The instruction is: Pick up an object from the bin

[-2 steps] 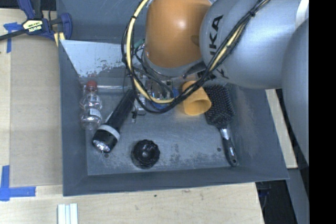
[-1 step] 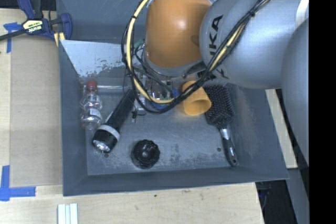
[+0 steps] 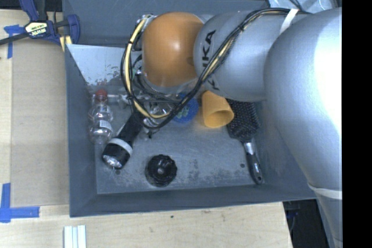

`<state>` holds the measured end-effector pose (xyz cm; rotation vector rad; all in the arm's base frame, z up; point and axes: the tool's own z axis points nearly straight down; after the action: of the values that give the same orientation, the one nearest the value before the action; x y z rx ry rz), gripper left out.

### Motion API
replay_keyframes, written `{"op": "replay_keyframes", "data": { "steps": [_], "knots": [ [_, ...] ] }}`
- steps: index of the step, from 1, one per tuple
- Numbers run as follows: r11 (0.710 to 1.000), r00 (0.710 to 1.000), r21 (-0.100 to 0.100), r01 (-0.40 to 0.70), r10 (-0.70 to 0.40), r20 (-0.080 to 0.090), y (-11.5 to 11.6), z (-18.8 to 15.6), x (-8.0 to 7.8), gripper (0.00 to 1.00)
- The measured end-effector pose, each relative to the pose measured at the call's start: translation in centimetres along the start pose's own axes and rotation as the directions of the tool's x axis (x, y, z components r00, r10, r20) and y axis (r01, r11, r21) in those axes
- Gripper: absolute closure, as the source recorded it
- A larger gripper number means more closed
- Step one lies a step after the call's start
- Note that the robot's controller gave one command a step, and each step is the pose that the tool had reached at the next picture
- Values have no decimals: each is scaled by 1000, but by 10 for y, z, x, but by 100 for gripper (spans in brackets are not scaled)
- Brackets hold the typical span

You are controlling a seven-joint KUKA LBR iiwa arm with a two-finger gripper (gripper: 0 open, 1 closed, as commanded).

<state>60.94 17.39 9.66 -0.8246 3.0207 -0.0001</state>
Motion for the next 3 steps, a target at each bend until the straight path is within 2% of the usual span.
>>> {"op": "replay_keyframes", "data": {
  "steps": [1,2,3],
  "knots": [
    [996,996,0,-88,88,4,-14,-62,1,0],
    [1000,1000,0,9,-9,1,-19,-6,7,0],
    [971,971,1,239,-239,5,-20,27,-3,0]
  ]
}}
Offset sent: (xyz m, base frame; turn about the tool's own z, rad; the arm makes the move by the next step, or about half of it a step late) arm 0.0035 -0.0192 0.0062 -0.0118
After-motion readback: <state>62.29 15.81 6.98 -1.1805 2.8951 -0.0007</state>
